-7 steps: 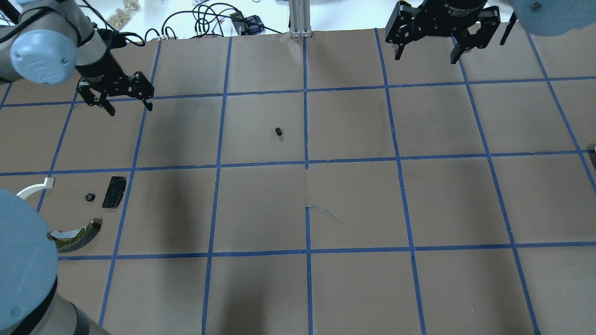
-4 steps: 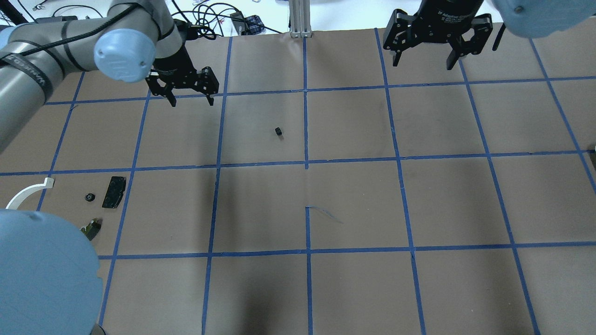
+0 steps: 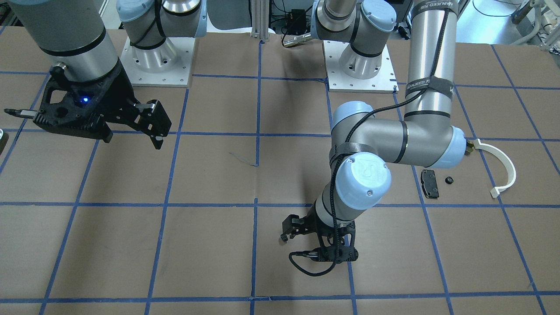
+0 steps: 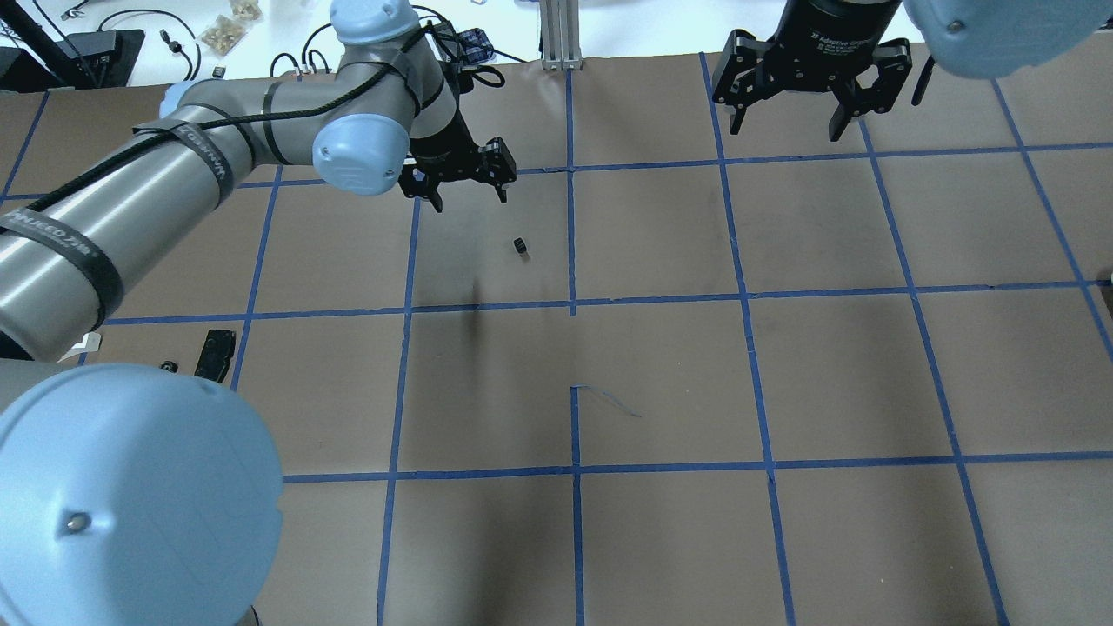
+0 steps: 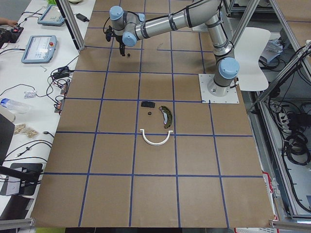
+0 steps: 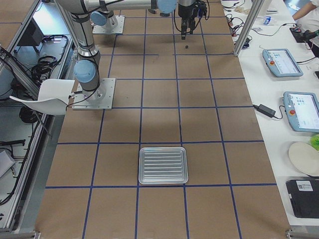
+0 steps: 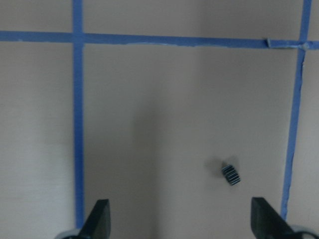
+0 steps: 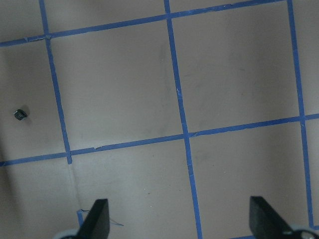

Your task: Place bearing gear from tray to pile

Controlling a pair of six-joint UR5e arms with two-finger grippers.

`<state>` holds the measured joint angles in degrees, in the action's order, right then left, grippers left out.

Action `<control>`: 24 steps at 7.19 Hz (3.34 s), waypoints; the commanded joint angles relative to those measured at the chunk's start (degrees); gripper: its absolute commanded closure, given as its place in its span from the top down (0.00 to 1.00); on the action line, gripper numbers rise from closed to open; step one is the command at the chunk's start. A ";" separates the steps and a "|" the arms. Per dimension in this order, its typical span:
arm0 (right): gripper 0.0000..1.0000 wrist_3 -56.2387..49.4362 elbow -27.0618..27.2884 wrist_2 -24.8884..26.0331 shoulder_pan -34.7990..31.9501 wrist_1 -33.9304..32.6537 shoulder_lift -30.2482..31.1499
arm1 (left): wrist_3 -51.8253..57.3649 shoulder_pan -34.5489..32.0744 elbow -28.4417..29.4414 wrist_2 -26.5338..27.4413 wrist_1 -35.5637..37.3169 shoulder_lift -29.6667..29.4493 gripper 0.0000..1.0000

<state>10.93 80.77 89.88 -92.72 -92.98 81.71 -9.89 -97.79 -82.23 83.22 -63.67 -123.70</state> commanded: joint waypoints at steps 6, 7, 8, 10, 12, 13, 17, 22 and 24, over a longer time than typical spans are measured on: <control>1.00 -0.12 0.09 -0.06 0.00 -0.01 -0.06 | -9.98 -3.46 0.40 0.19 2.85 -6.46 0.98; 1.00 -0.38 0.09 -0.06 0.00 -0.01 -0.15 | -9.98 -3.46 0.40 0.19 2.85 -6.46 0.78; 1.00 -0.47 0.09 -0.06 0.00 -0.01 -0.15 | -9.98 -3.46 0.40 0.28 2.68 -6.46 0.46; 1.00 -0.64 0.09 -0.06 0.00 -0.01 -0.15 | -9.98 -3.54 0.31 3.24 1.71 -6.55 0.00; 1.00 -0.73 0.00 0.03 0.00 -0.10 -0.15 | -9.89 -3.46 0.57 3.36 1.71 -6.29 0.00; 1.00 -0.73 0.09 0.03 0.00 -0.10 -0.15 | -9.02 -3.02 0.75 3.62 0.66 -4.98 0.00; 1.00 -0.82 0.09 -0.06 0.00 -0.01 -0.15 | 6.84 9.95 6.90 10.04 -12.86 0.55 0.00; 1.00 -0.73 0.09 0.03 0.00 -0.01 -0.15 | 32.86 31.83 -1.59 15.27 -17.11 6.45 0.00; 1.00 -0.73 0.09 -0.06 0.00 -0.01 -0.15 | 40.35 39.40 -6.52 15.66 -17.10 8.55 0.00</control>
<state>10.19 80.86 89.85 -92.72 -93.04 81.56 26.03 -62.83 -85.70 98.25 -80.84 -116.44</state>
